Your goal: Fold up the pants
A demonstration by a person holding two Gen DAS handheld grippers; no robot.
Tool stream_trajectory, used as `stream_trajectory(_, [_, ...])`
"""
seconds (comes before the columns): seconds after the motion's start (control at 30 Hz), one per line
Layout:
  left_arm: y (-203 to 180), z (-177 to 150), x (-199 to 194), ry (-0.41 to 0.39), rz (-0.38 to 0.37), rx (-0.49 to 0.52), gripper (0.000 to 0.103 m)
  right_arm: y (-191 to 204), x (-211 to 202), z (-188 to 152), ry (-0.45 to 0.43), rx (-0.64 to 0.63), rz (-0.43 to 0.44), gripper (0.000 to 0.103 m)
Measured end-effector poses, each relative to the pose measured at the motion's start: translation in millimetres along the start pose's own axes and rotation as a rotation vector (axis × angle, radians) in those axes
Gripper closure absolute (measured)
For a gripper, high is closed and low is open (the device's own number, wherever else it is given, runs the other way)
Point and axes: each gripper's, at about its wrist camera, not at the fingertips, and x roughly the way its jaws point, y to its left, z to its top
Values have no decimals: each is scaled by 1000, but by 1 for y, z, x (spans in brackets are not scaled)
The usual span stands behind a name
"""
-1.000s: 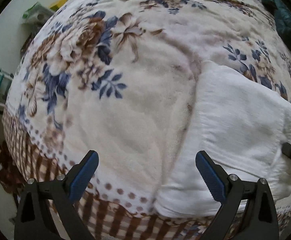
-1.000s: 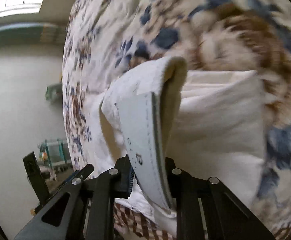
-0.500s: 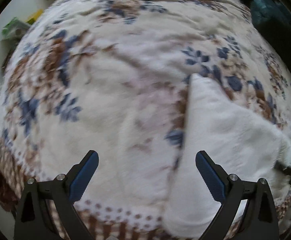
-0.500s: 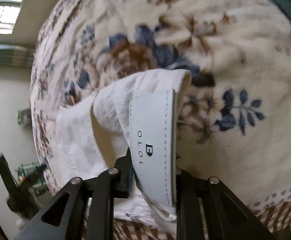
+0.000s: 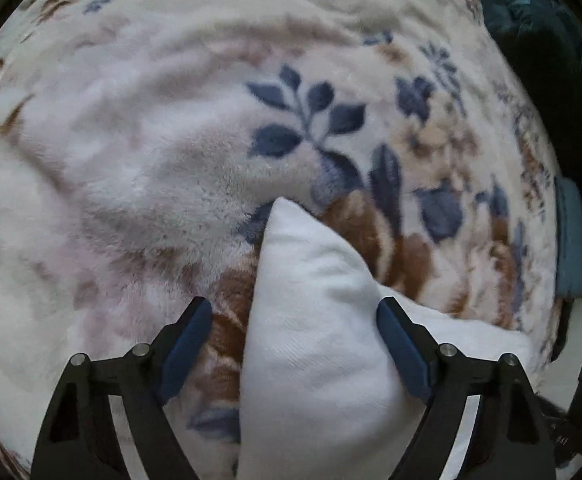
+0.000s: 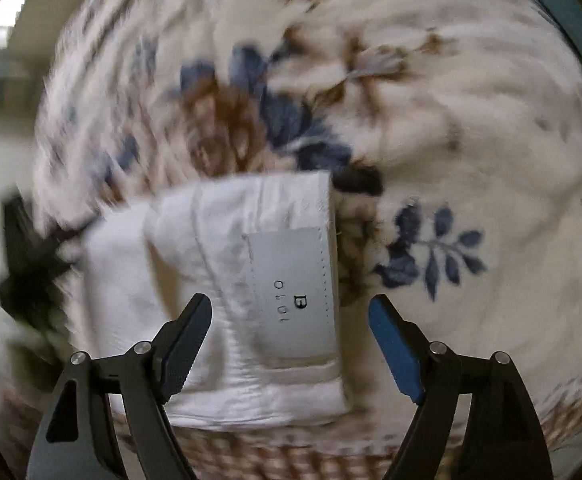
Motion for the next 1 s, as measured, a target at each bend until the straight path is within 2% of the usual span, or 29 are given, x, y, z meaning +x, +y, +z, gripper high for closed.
stream_trajectory(0.03, [0, -1, 2, -6, -2, 10, 14, 7, 16, 2, 53, -47, -29, 20])
stream_trajectory(0.07, [-1, -3, 6, -4, -13, 23, 7, 10, 30, 3, 96, -70, -64, 18])
stream_trajectory(0.1, [-3, -3, 10, 10, -18, 36, 0, 11, 36, 3, 106, -77, -75, 14])
stream_trajectory(0.13, [-4, -2, 13, 19, -14, 46, 0, 12, 44, 6, 112, -89, -91, 7])
stream_trajectory(0.2, [-10, 1, 18, 41, 20, 43, 0, 11, 55, 11, 130, -90, -92, 0])
stream_trajectory(0.33, [-17, 10, 27, 73, 87, -13, 0, -6, 70, 25, 198, -12, -24, 0])
stream_trajectory(0.4, [-21, 15, 32, 111, 119, -14, 0, -7, 72, 29, 225, -10, -26, 0])
stream_trajectory(0.47, [-21, 19, 30, 143, 108, -32, 0, -9, 75, 34, 267, 9, -33, 0])
stream_trajectory(0.53, [-18, 22, 21, 112, 51, -64, 1, -8, 72, 37, 278, 15, -49, 0])
stream_trajectory(0.57, [-15, 20, 14, 93, 27, -77, 9, -6, 66, 35, 253, 9, -54, 2])
stream_trajectory(0.6, [-12, 18, 6, 71, 7, -80, 27, -1, 61, 34, 227, 1, -54, 7])
stream_trajectory(0.63, [-9, 15, 1, 58, 4, -79, 36, 1, 52, 31, 190, -12, -39, 24])
stream_trajectory(0.67, [-7, 13, -6, 45, -14, -72, 56, 2, 42, 27, 150, -12, -12, 38])
stream_trajectory(0.7, [-5, 10, -11, 31, -27, -68, 63, 0, 35, 24, 120, 1, 3, 42])
stream_trajectory(0.73, [-2, 7, -14, 20, -46, -73, 65, -4, 27, 20, 79, 27, 35, 49])
stream_trajectory(0.8, [0, 4, -21, -4, -68, -80, 71, -12, 22, 15, 36, 56, 61, 56])
stream_trajectory(0.83, [4, 2, -22, -10, -77, -92, 72, -15, 20, 14, 11, 70, 52, 66])
stream_trajectory(0.87, [12, 2, -20, -17, -111, -133, 73, -21, 18, 13, -6, 100, 42, 65])
stream_trajectory(0.93, [31, 7, -5, 11, -158, -216, 73, -38, 17, 11, 7, 154, 74, 65])
stream_trajectory(1.0, [45, 11, 2, 31, -207, -307, 71, -35, 21, 9, 12, 143, 48, 64])
